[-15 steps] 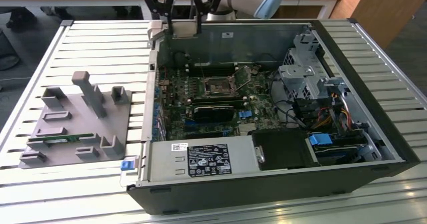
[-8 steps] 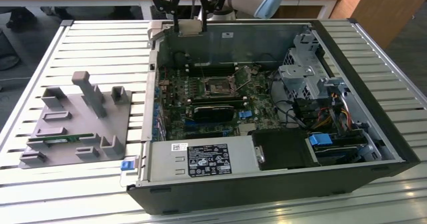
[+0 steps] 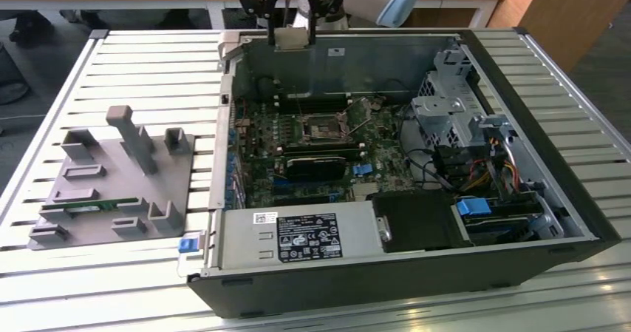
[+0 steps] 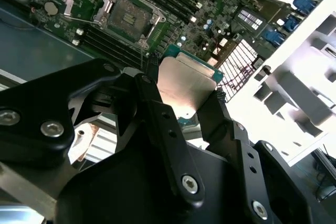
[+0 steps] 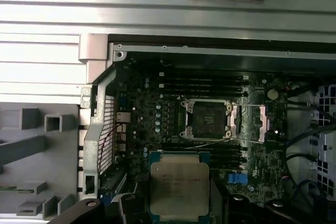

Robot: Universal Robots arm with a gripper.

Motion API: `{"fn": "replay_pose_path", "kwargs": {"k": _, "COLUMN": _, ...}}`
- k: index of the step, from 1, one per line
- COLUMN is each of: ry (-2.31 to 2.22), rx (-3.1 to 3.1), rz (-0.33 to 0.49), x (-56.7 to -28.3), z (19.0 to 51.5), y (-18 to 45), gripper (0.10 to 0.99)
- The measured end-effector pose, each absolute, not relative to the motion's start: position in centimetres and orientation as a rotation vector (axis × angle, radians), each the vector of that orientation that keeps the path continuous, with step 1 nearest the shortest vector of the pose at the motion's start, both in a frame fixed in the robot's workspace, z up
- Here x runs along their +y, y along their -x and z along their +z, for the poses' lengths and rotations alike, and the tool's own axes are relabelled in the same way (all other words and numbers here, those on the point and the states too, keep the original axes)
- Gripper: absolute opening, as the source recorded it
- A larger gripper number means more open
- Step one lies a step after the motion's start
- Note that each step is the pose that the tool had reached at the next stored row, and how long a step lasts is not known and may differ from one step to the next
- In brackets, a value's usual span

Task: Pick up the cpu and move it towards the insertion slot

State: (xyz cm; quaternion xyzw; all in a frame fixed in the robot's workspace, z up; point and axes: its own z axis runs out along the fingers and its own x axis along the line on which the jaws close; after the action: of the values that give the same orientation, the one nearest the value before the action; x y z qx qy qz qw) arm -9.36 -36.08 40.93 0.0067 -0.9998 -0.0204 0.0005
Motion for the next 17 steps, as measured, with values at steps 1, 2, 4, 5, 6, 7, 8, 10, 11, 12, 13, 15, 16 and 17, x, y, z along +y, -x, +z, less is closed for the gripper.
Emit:
{"fn": "replay_pose_path", "kwargs": {"k": 1, "ry": -0.021, "rx": -3.140, "rz": -0.064, "x": -36.0, "z": 40.9, "y": 9.2, "gripper": 0.545}}
{"fn": "replay_pose_path", "kwargs": {"k": 2, "ry": -0.021, "rx": -3.140, "rz": -0.064, "x": -35.9, "z": 40.9, "y": 9.0, "gripper": 0.545}}
{"fn": "replay_pose_path", "kwargs": {"k": 4, "ry": -0.021, "rx": -3.140, "rz": -0.064, "x": -35.8, "z": 40.9, "y": 8.7, "gripper": 0.545}}
{"fn": "replay_pose_path", "kwargs": {"k": 5, "ry": -0.021, "rx": -3.140, "rz": -0.064, "x": -35.8, "z": 40.9, "y": 8.6, "gripper": 0.545}}
{"fn": "replay_pose_path", "kwargs": {"k": 6, "ry": -0.021, "rx": -3.140, "rz": -0.064, "x": -35.7, "z": 40.9, "y": 8.4, "gripper": 0.545}}
{"fn": "replay_pose_path", "kwargs": {"k": 7, "ry": -0.021, "rx": -3.140, "rz": -0.064, "x": -35.6, "z": 40.9, "y": 8.2, "gripper": 0.545}}
{"fn": "replay_pose_path", "kwargs": {"k": 8, "ry": -0.021, "rx": -3.140, "rz": -0.064, "x": -35.6, "z": 40.8, "y": 7.9, "gripper": 0.545}}
{"fn": "replay_pose_path", "kwargs": {"k": 10, "ry": -0.021, "rx": -3.140, "rz": -0.064, "x": -35.5, "z": 40.7, "y": 7.3, "gripper": 0.545}}
{"fn": "replay_pose_path", "kwargs": {"k": 11, "ry": -0.021, "rx": -3.139, "rz": -0.064, "x": -35.4, "z": 40.7, "y": 7.0, "gripper": 0.545}}
{"fn": "replay_pose_path", "kwargs": {"k": 12, "ry": -0.021, "rx": -3.139, "rz": -0.064, "x": -35.3, "z": 40.6, "y": 6.9, "gripper": 0.545}}
{"fn": "replay_pose_path", "kwargs": {"k": 13, "ry": -0.021, "rx": -3.140, "rz": -0.065, "x": -35.2, "z": 40.5, "y": 6.7, "gripper": 0.545}}
{"fn": "replay_pose_path", "kwargs": {"k": 15, "ry": -0.021, "rx": -3.139, "rz": -0.064, "x": -34.9, "z": 40.3, "y": 6.5, "gripper": 0.545}}
{"fn": "replay_pose_path", "kwargs": {"k": 16, "ry": -0.021, "rx": -3.139, "rz": -0.064, "x": -34.7, "z": 40.2, "y": 6.4, "gripper": 0.545}}
{"fn": "replay_pose_path", "kwargs": {"k": 17, "ry": -0.021, "rx": -3.139, "rz": -0.064, "x": -34.6, "z": 40.2, "y": 6.4, "gripper": 0.545}}
